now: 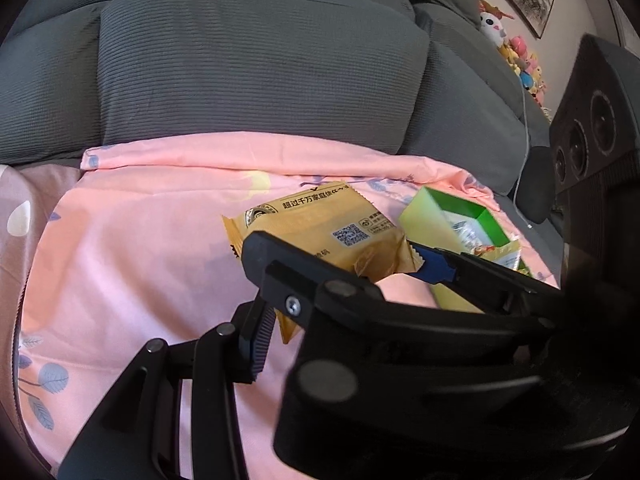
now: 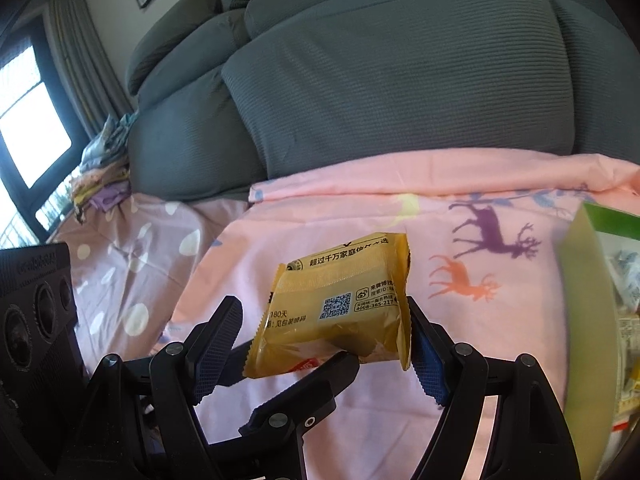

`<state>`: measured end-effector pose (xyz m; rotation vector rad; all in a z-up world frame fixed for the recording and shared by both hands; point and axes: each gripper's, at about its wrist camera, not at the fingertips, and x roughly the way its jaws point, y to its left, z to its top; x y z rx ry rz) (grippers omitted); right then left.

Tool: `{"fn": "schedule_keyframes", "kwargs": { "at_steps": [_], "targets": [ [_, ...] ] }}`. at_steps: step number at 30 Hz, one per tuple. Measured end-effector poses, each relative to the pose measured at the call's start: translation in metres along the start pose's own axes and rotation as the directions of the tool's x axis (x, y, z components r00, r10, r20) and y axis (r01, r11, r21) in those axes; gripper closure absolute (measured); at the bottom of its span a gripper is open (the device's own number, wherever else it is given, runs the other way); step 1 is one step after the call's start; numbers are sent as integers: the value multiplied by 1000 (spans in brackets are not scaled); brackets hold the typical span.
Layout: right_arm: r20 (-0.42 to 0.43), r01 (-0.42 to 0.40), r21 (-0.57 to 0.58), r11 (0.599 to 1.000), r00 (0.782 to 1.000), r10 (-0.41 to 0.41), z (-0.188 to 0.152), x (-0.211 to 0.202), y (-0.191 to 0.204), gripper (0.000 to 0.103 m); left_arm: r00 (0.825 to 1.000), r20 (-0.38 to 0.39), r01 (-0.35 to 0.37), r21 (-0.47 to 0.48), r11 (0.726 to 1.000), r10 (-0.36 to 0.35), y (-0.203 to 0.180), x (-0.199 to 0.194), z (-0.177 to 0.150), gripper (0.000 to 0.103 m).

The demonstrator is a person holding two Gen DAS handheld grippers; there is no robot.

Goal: Organize snacks
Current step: 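Carry the gold cake packet with the right gripper into the box, release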

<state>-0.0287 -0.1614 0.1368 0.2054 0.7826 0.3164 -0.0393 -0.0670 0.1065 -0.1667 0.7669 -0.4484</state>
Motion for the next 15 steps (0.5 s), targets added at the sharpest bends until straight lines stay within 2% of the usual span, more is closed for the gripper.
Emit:
{"fn": "schedule_keyframes", "kwargs": {
  "at_steps": [6, 15],
  "targets": [
    [45, 17, -9, 1000, 999, -16, 6, -25, -10, 22, 1000, 21, 9, 43, 999, -10, -26, -4, 7, 66],
    [59, 23, 18, 1000, 998, -24, 11, -47, -31, 22, 1000, 24, 10, 90, 996, -13, -53, -3, 13, 66]
  ]
}}
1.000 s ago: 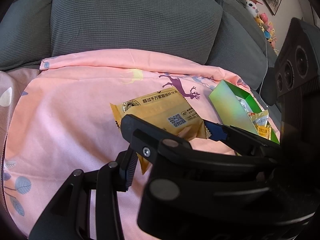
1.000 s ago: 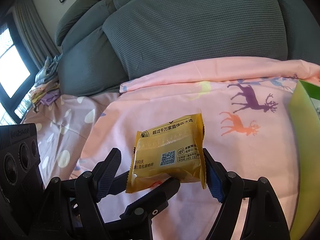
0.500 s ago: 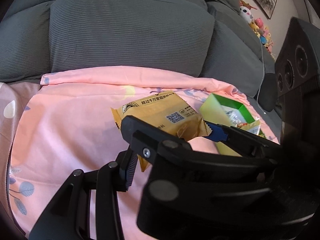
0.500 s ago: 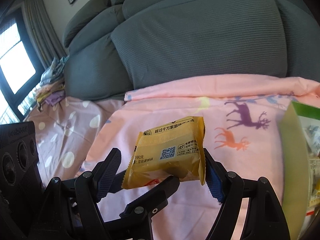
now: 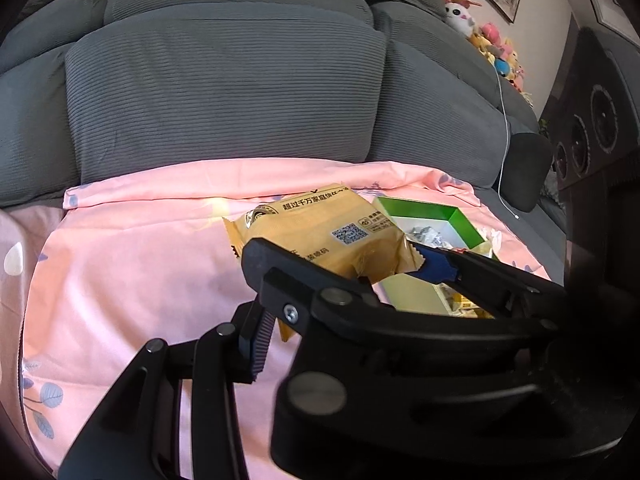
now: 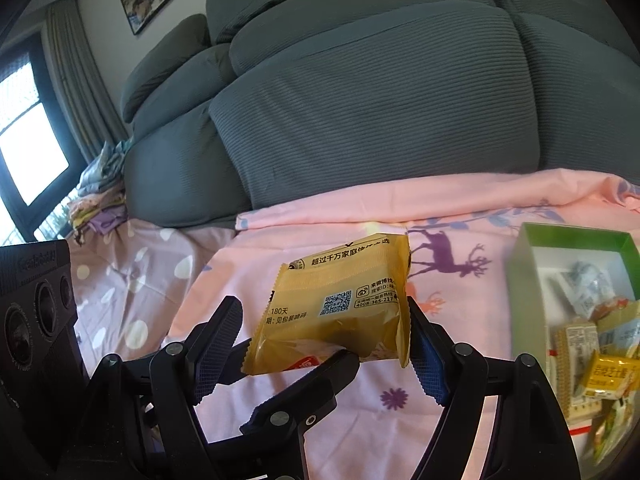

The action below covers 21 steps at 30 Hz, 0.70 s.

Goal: Organize snacks
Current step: 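Carry the gold cake packet with the right gripper into the box, release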

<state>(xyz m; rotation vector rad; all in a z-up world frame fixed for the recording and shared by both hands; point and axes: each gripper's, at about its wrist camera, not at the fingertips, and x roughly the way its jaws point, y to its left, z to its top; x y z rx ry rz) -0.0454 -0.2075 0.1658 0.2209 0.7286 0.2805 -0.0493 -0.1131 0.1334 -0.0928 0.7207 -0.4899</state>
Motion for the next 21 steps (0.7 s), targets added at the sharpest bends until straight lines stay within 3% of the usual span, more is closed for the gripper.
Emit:
{"fn": "schedule_keyframes", "kwargs": {
  "at_steps": [21],
  "targets": [
    [18, 55, 161, 985, 998, -59, 2, -44, -64, 22, 997, -27, 68, 100, 993, -66, -66, 24, 17, 66]
  ]
}}
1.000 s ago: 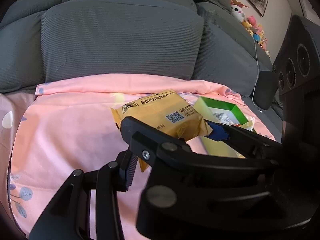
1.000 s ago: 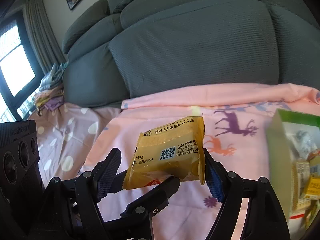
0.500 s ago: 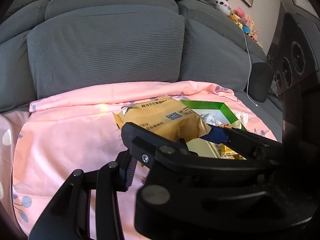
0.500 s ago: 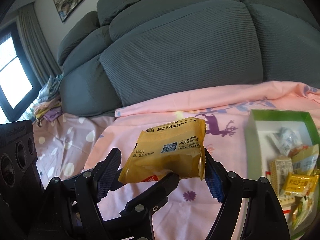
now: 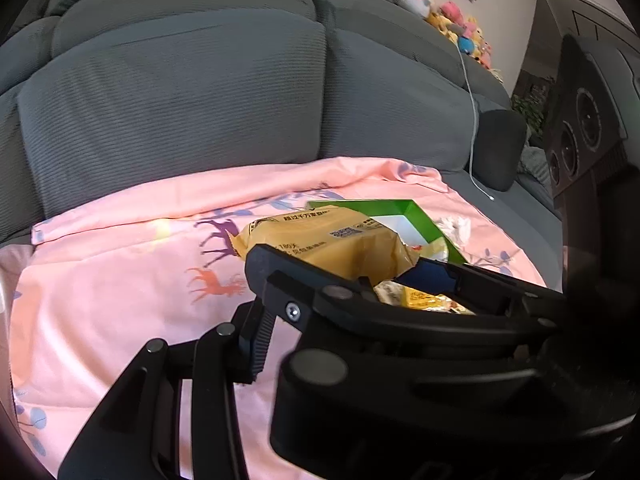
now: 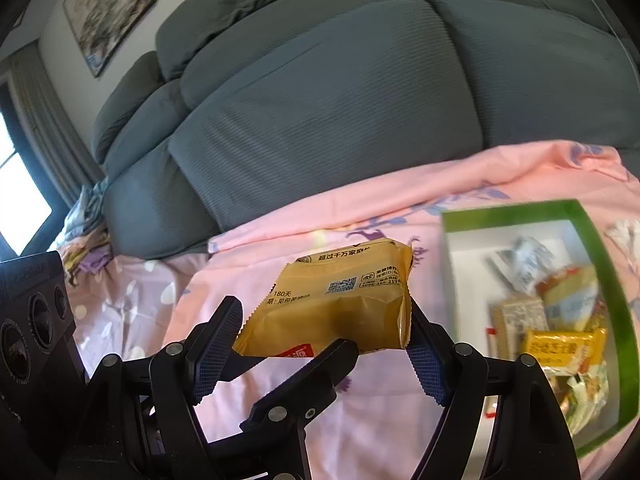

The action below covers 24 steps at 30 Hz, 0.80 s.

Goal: Organize snacks
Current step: 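Carry the gold cake packet with the right gripper into the box, release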

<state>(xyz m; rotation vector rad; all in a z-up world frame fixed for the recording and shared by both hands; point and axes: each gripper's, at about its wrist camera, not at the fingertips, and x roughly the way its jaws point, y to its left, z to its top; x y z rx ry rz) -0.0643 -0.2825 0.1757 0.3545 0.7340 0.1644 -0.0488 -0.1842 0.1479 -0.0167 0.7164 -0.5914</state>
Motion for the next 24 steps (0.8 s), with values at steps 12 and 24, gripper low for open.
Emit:
{"fn": "schedule_keyframes", "kwargs": {
  "at_steps": [12, 24],
  "targets": [
    [-1, 58, 101, 993, 998, -59, 2, -11, -42, 22, 996, -61, 70, 42, 997, -68, -33, 29, 6, 66],
    [-19, 145, 207, 968, 989, -145, 0, -19, -88, 22, 980, -135, 158, 74, 985, -147, -65, 65, 10, 66]
  ]
}}
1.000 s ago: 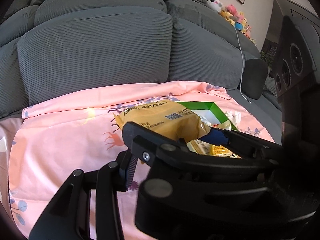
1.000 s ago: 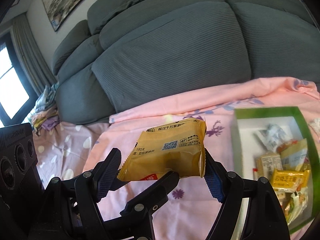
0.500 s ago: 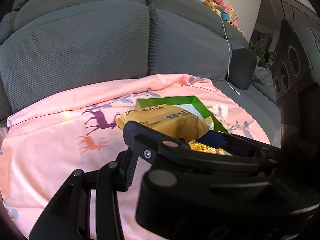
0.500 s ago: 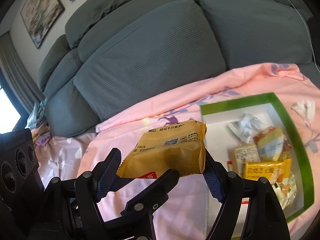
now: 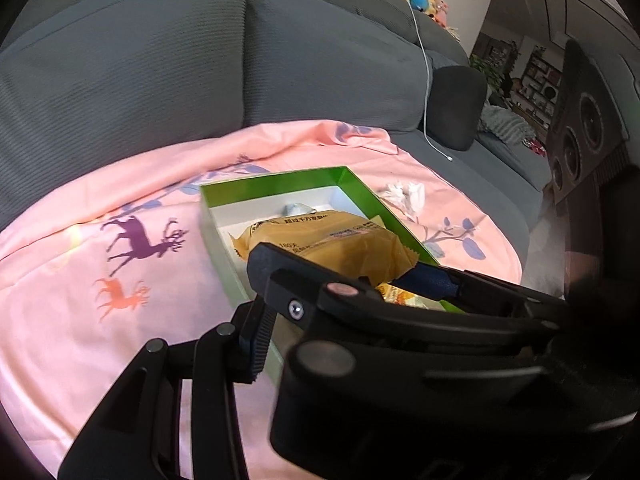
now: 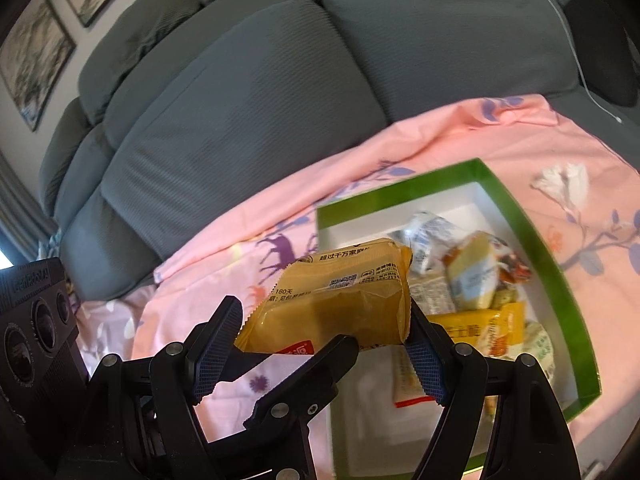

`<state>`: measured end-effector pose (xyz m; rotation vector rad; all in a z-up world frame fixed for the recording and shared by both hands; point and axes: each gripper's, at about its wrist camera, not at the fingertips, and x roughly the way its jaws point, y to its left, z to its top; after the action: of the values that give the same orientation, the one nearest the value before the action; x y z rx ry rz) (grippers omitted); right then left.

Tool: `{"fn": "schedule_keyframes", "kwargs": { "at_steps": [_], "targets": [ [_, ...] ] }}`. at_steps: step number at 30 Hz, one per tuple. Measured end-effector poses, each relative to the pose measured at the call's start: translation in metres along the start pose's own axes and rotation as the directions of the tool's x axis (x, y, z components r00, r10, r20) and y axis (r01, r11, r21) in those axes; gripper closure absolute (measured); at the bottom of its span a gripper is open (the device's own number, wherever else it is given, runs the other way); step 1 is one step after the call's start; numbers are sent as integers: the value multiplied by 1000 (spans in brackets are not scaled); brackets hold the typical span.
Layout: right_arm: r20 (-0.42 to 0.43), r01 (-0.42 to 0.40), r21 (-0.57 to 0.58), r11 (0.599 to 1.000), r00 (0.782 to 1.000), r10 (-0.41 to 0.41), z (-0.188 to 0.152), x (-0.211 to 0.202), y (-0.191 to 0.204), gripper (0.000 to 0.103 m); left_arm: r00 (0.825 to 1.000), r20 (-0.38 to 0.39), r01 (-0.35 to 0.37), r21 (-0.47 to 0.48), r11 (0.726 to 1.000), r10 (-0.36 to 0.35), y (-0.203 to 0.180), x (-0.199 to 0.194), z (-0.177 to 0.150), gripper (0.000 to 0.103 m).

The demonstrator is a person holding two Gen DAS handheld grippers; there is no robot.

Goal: Organize snacks
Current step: 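Carry the gold cake packet with the right gripper into the box, release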

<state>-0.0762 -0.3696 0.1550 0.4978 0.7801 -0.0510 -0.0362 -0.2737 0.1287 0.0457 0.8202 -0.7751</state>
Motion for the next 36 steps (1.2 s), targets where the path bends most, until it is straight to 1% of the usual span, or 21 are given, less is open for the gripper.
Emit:
{"fn": "schedule_keyframes", "kwargs": {
  "at_steps": [8, 16, 27, 29, 32, 36],
  "targets": [
    [-27, 44, 78, 996, 999, -42, 4, 6, -27, 22, 997, -66, 43, 11, 999, -43, -12, 28, 4, 66],
    [-61, 76, 119, 990, 996, -69, 6, 12, -43, 22, 992, -111, 60, 12, 998, -59, -15, 46, 5, 66],
    [-92, 98, 148, 984, 992, -85, 6, 20, -56, 22, 985, -157, 77, -2, 997, -76, -15, 60, 4, 66],
    [-99, 104, 155, 983, 991, -89, 5, 21, -58, 22, 982, -169, 87, -10, 996, -88, -15, 64, 3, 66],
    [-96, 80, 169, 982, 993, -64, 5, 20, -63, 22, 974, -186, 120, -39, 992, -125, -14, 69, 3, 67],
    [-109, 90, 178, 980, 992, -71, 5, 24, -67, 22, 971, -203, 124, -44, 991, -131, -15, 74, 2, 67]
  ]
}}
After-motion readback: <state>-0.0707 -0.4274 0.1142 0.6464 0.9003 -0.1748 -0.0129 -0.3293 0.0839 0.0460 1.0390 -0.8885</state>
